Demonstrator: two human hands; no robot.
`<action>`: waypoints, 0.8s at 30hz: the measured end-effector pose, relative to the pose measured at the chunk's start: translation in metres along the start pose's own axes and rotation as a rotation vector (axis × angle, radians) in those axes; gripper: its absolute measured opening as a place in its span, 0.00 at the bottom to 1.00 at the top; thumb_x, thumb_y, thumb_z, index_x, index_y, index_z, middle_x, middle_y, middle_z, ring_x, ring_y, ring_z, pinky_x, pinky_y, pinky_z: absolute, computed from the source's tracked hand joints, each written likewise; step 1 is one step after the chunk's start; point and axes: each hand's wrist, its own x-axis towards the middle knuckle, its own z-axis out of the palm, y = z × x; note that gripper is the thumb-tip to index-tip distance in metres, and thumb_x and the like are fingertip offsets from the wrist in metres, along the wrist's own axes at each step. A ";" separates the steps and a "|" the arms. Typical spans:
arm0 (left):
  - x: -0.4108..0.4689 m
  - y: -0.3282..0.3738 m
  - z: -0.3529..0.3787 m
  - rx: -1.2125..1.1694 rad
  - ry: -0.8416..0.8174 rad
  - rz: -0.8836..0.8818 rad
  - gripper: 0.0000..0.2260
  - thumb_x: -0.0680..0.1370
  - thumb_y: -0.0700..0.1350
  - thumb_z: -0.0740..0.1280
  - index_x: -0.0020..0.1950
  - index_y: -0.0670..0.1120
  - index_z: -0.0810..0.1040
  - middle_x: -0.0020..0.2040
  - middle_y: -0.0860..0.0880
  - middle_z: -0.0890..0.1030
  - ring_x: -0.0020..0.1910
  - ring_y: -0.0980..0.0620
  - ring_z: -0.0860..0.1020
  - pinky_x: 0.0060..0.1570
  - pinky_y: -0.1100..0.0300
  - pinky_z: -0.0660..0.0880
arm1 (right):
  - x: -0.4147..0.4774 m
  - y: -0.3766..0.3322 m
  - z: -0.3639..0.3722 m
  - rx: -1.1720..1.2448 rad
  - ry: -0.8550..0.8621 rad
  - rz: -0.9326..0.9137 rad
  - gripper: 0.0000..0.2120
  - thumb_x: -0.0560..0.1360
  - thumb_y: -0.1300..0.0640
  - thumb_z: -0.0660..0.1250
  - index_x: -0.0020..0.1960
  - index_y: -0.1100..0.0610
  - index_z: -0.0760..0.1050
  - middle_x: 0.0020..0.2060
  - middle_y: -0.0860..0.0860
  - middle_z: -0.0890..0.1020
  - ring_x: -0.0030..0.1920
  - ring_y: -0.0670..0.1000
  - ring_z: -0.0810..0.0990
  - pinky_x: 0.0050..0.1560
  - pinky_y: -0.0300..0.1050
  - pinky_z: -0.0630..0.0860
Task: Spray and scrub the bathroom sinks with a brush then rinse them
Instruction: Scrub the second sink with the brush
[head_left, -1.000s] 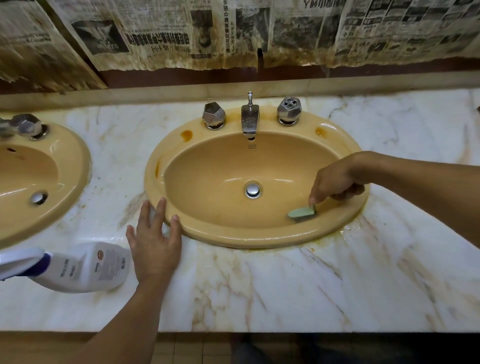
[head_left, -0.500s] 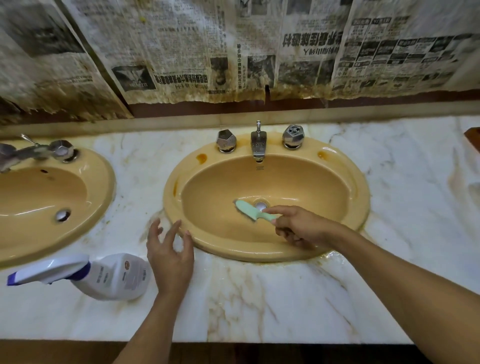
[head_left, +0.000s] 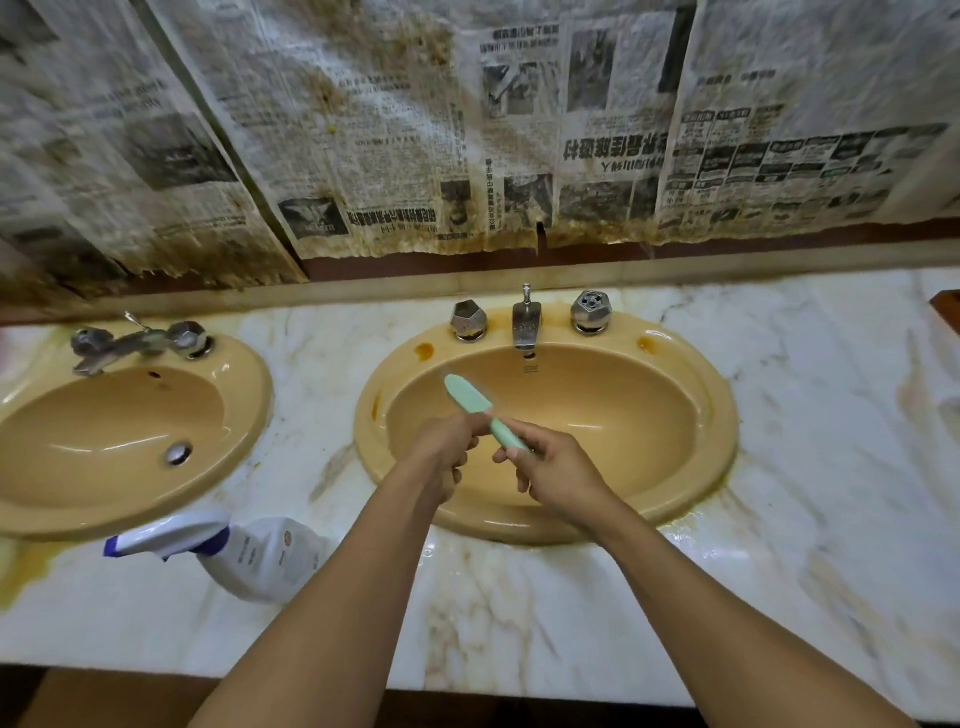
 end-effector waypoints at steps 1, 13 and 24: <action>0.000 0.000 0.003 -0.010 -0.008 -0.016 0.13 0.78 0.54 0.73 0.52 0.45 0.82 0.37 0.52 0.73 0.31 0.54 0.63 0.31 0.59 0.61 | 0.000 0.001 -0.007 -0.034 -0.012 0.029 0.17 0.82 0.60 0.64 0.68 0.46 0.78 0.48 0.50 0.84 0.35 0.47 0.76 0.35 0.39 0.73; 0.036 -0.007 -0.003 0.631 0.149 0.162 0.14 0.85 0.43 0.60 0.57 0.34 0.80 0.45 0.40 0.81 0.41 0.43 0.81 0.44 0.48 0.80 | 0.008 0.074 -0.233 -0.720 0.527 0.124 0.26 0.80 0.52 0.64 0.77 0.53 0.69 0.75 0.56 0.70 0.75 0.59 0.67 0.74 0.56 0.65; 0.072 -0.013 -0.020 1.591 -0.190 0.296 0.11 0.83 0.51 0.67 0.63 0.55 0.84 0.61 0.56 0.83 0.56 0.55 0.78 0.54 0.63 0.70 | 0.012 0.139 -0.251 -1.128 0.521 0.146 0.31 0.82 0.44 0.40 0.81 0.50 0.58 0.82 0.50 0.57 0.82 0.52 0.51 0.80 0.61 0.45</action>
